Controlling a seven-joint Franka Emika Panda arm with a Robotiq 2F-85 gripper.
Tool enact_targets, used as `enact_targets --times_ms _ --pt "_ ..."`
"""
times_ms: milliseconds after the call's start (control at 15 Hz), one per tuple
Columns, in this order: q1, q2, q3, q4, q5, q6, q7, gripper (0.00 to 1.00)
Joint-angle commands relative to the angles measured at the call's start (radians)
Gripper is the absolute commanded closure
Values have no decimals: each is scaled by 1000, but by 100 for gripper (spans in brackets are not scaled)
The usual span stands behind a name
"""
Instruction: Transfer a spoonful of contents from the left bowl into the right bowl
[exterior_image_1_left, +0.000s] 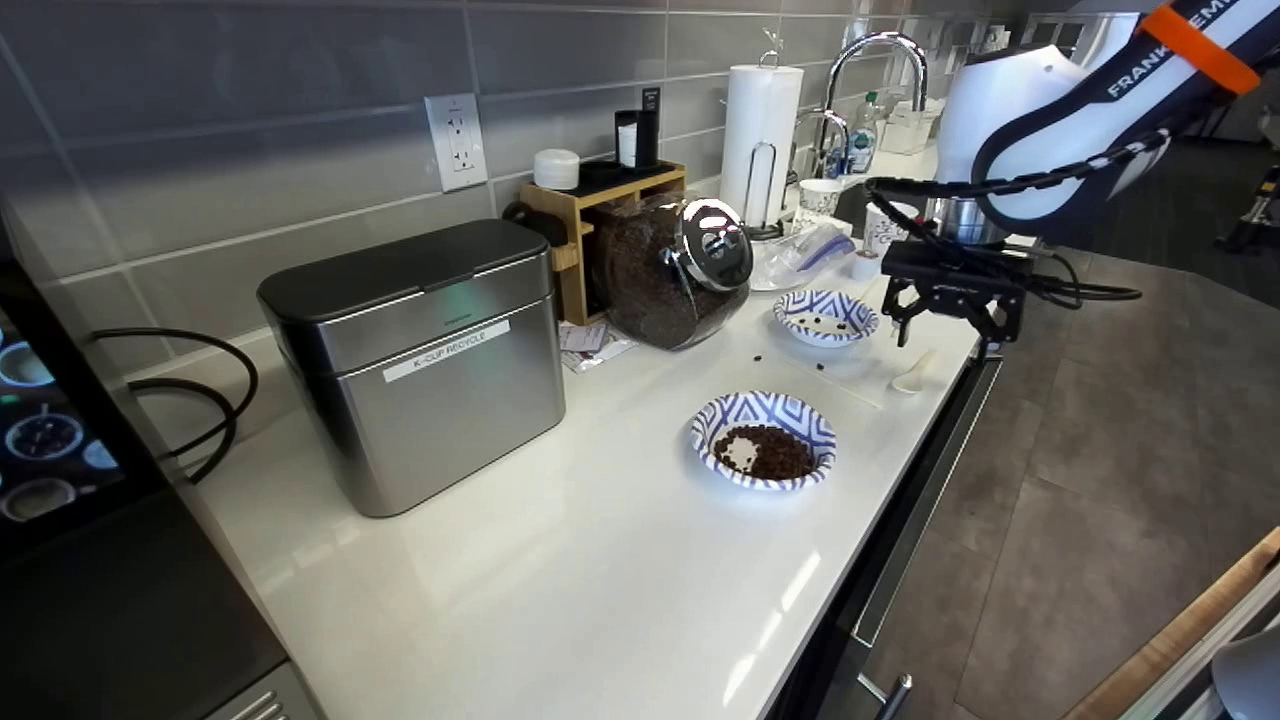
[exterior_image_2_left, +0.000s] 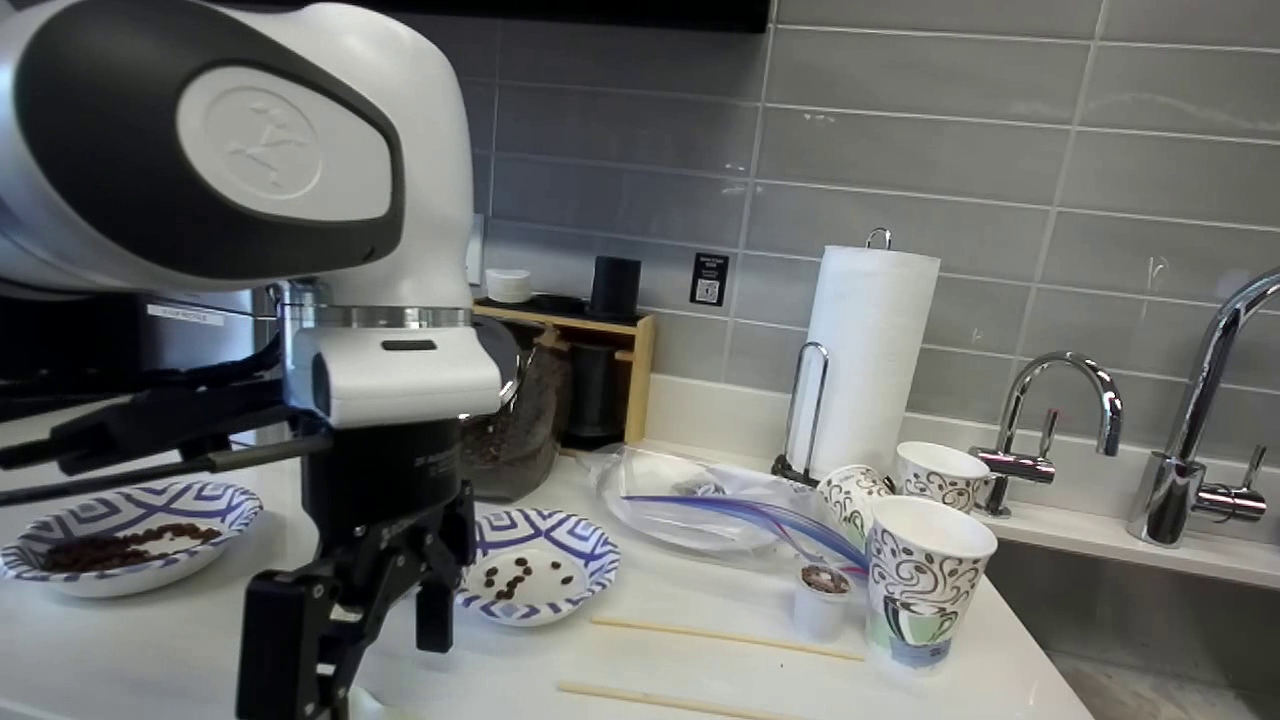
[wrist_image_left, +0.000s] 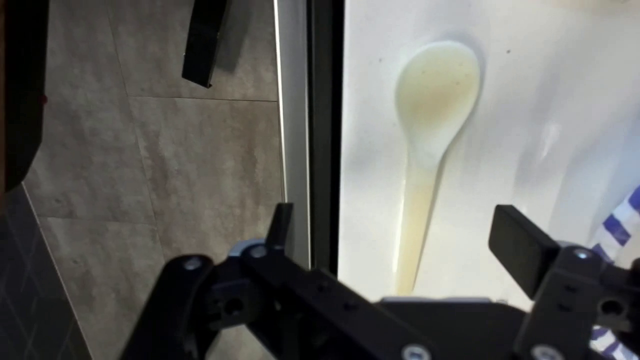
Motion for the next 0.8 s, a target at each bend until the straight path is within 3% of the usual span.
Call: enact_targets --times_ms 0,400,733 --pt "-1 -50 2 7 9 -104 -73 0" --pt "-2 -111 1 -17 -4 -64 -366 0" --pt "8 -155 -11 -34 78 -24 -698 0"
